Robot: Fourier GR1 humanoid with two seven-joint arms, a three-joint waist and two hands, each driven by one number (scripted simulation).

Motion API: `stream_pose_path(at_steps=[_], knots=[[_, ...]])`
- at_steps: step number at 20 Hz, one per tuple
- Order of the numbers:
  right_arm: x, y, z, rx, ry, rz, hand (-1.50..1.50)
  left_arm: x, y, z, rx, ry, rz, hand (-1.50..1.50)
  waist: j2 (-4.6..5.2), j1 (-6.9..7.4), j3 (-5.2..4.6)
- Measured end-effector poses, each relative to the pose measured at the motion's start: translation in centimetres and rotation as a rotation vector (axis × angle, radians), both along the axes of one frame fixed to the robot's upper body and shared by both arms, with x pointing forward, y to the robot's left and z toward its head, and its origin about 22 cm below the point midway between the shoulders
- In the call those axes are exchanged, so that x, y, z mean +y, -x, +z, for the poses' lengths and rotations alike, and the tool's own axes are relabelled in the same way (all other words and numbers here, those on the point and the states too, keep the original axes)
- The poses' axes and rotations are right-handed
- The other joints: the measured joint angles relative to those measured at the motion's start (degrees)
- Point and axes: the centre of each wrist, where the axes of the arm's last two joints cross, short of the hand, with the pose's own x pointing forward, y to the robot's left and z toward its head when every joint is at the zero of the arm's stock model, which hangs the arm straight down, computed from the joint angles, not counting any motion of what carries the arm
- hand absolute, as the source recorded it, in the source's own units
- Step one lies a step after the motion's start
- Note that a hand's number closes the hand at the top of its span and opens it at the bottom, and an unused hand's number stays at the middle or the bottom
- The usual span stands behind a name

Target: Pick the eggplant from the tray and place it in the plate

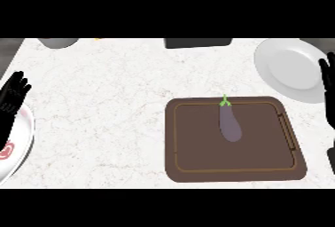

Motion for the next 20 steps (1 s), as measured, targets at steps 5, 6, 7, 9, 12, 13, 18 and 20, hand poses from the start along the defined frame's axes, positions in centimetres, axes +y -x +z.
stream_pose_path(at_steps=[5, 6, 7, 9, 12, 13, 18, 20], knots=[[-0.8, -2.5, -0.2, 0.228, 0.019, 0.086, 1.5, -3.3, 0.0, -3.8, 0.161, 0.114, -0.027, 0.0, 1.17, 4.46, -0.64], [-0.9, -2.9, -0.3, 0.286, 0.027, 0.113, 1.5, -4.3, 0.2, -4.7, 0.203, 0.149, -0.035, 0.0, 1.68, 5.53, -0.7], [-1.3, -2.7, -0.2, 0.337, 0.141, 0.139, 1.5, -5.2, 0.1, -4.9, 0.212, 0.172, -0.062, 0.0, 2.31, 6.56, -1.08], [-2.8, -2.8, -0.7, 0.483, 0.277, 0.103, -1.5, -6.9, 0.5, -6.4, 0.287, 0.23, -0.081, 0.0, 2.68, 7.59, -1.19], [-4.2, -4.1, -1.3, 0.619, 0.327, 0.041, -1.5, -9.4, 0.9, -8.4, 0.388, 0.291, -0.083, 0.0, 1.96, 7.75, -0.97], [-4.7, -4.7, -1.3, 0.645, 0.324, 0.035, -1.5, -10.2, 1.0, -8.8, 0.411, 0.306, -0.083, 0.0, 1.69, 7.69, -0.9], [-5.6, -7.4, -1.7, 0.714, 0.32, 0.105, -1.5, -12.7, 1.1, -9.5, 0.474, 0.339, -0.061, 0.0, 0.6, 6.65, -0.76], [-6.2, -8.3, -0.8, 0.74, 0.341, 0.143, -1.5, -13.2, 1.2, -9.8, 0.476, 0.343, -0.052, 0.0, 0.31, 6.34, -0.7]])
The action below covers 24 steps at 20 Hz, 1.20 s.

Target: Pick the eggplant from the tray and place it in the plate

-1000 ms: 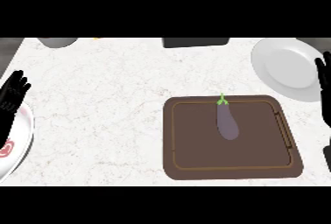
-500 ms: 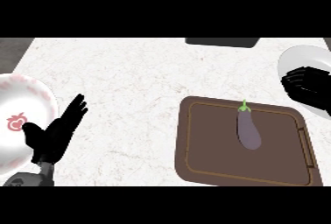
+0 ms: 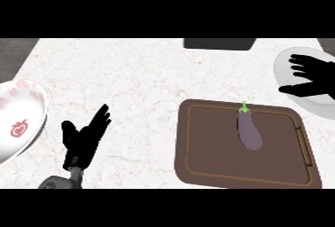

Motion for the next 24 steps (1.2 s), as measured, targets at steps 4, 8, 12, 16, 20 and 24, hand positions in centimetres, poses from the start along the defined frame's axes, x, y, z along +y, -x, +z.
stream_pose_path(at_steps=[4, 8, 12, 16, 20, 24], knots=[[0.2, -1.5, 2.1, 0.125, 0.062, 0.148, -1.5, -0.5, 0.3, 0.1, 0.006, 0.0, 0.004, 0.0, -0.23, 0.26, -0.01], [1.2, -2.7, 3.7, 0.285, 0.128, 0.342, -1.5, -0.8, 0.2, 0.1, 0.011, 0.002, -0.001, 0.0, -0.19, 0.37, -0.05], [3.4, -4.5, 4.7, 0.393, 0.177, 0.47, -1.5, -1.4, 0.1, 0.1, 0.017, 0.002, -0.002, 0.0, -0.2, 0.36, 0.0], [5.9, -5.8, 4.9, 0.481, 0.234, 0.558, -1.5, -0.6, 0.4, 0.1, 0.02, -0.001, 0.012, 0.0, -0.41, -0.2, -0.03], [9.1, -6.9, 4.2, 0.53, 0.264, 0.61, -1.5, -0.3, 0.3, 0.2, 0.029, -0.004, 0.023, 0.0, -0.53, -0.84, -0.09], [11.5, -7.1, 2.8, 0.563, 0.311, 0.639, -1.5, -0.7, 0.1, -0.1, 0.028, -0.003, 0.034, 0.0, -0.76, -1.53, -0.05]])
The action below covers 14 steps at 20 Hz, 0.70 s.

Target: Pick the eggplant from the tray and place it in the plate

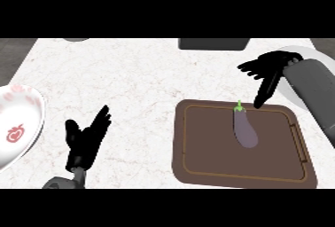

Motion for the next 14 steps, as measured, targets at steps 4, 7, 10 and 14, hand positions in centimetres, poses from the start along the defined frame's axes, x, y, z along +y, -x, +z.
stream_pose_path(at_steps=[4, 7, 10, 14], knots=[[1.3, -0.1, -0.8, 0.061, 0.025, 0.026, -1.5, 0.8, 0.6, -0.1, -0.001, 0.009, 0.005, 0.0, -0.18, -0.43, -0.03], [2.1, 0.2, -1.9, 0.099, 0.019, 0.038, -1.5, 1.0, 0.7, 0.0, 0.006, 0.014, 0.011, 0.0, -0.23, -0.71, -0.05], [3.0, 0.3, -2.3, 0.123, 0.011, 0.045, -1.5, 0.8, 0.9, -0.3, 0.002, 0.015, 0.011, 0.0, -0.35, -0.96, -0.03], [4.0, 0.7, -3.0, 0.122, 0.007, 0.05, -1.5, 0.6, 1.3, 0.0, 0.007, 0.007, 0.015, 0.0, -0.38, -1.12, -0.06]])
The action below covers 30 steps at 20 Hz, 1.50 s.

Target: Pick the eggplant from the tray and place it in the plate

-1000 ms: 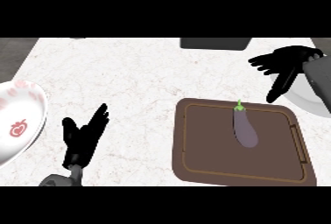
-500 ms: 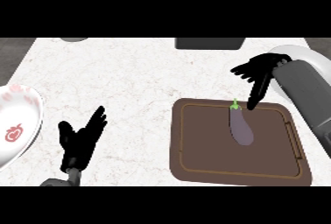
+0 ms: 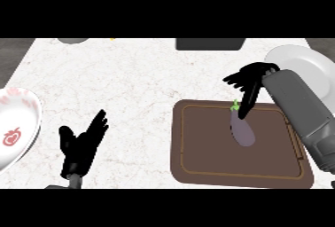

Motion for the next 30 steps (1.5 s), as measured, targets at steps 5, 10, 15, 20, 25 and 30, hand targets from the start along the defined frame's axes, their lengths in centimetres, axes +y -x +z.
stream_pose_path(at_steps=[5, 10, 15, 20, 25, 30], knots=[[1.0, 0.8, -0.7, -0.008, 0.063, 0.04, -1.5, 0.2, 0.1, -0.2, -0.004, -0.001, 0.003, 0.0, -0.06, -0.19, -0.01], [0.9, 1.3, -1.5, -0.007, 0.115, 0.058, -1.5, 0.2, 0.0, -0.3, -0.009, -0.002, -0.001, 0.0, 0.0, -0.01, 0.05], [1.7, 2.2, -3.2, 0.018, 0.121, 0.076, -1.5, -0.2, 0.0, -0.1, -0.002, -0.001, 0.0, 0.0, 0.05, 0.05, 0.0], [2.3, 2.9, -4.1, 0.031, 0.125, 0.099, 1.5, -0.1, -0.6, -0.1, 0.002, 0.004, 0.004, 0.0, -0.16, -0.13, -0.21], [2.0, 3.4, -4.2, 0.001, 0.13, 0.188, 1.5, 0.3, -0.7, -0.1, 0.0, 0.0, 0.002, 0.0, -0.43, 0.18, -0.49], [1.7, 3.8, -4.7, -0.03, 0.134, 0.239, 1.5, 0.2, -0.6, -0.1, 0.004, 0.009, 0.006, 0.0, -0.35, 0.26, -0.38]])
